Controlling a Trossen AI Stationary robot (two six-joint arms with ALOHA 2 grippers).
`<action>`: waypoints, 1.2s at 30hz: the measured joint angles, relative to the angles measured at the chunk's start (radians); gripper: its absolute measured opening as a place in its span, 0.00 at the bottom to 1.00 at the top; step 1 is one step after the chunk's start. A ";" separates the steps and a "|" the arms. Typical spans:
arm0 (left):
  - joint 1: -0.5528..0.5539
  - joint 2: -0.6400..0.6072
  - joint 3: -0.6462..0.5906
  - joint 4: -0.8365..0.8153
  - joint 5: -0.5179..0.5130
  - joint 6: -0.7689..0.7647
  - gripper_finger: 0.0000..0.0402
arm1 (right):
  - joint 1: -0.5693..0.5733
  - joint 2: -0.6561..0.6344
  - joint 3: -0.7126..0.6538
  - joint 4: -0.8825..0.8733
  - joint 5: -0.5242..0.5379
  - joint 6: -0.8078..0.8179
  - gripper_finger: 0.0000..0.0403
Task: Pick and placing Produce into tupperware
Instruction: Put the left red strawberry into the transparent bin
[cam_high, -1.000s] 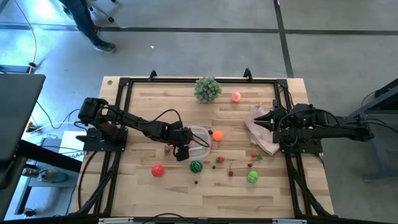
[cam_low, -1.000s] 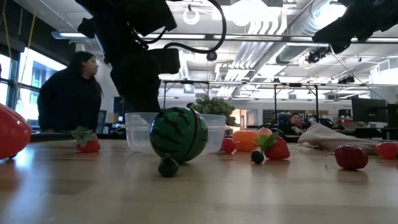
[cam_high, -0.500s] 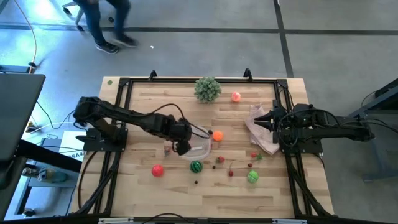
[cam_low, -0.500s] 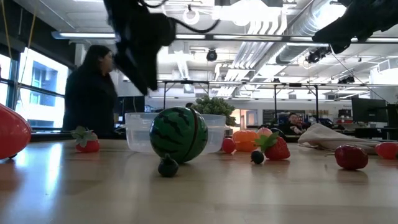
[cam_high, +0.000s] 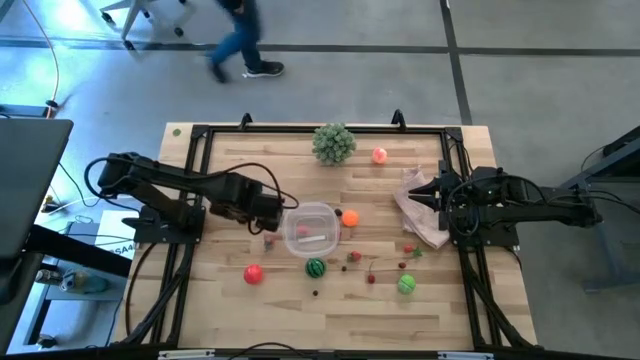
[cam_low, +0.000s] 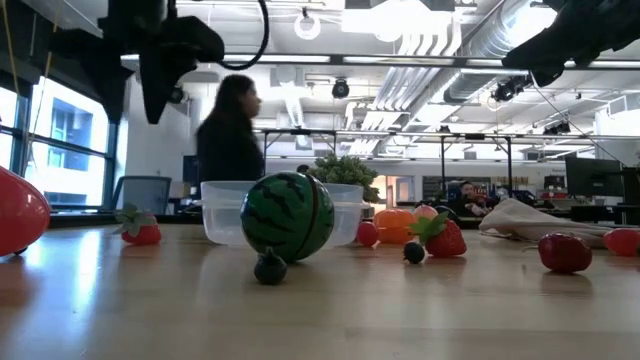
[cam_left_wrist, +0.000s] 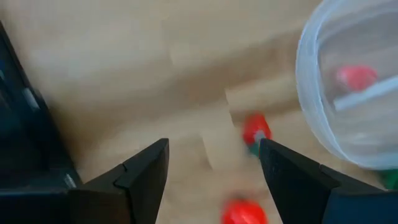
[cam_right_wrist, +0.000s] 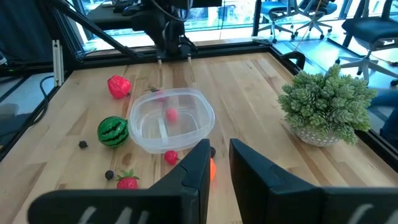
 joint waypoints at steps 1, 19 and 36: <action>0.000 0.007 0.000 0.015 0.008 -0.012 0.60 | 0.000 0.000 0.000 0.000 0.000 0.000 0.13; -0.008 0.168 -0.056 0.234 0.088 -0.021 0.60 | 0.000 0.001 0.000 -0.001 -0.001 0.000 0.13; -0.047 0.148 -0.242 0.479 0.122 -0.075 0.60 | 0.000 0.001 0.000 -0.001 0.000 0.000 0.13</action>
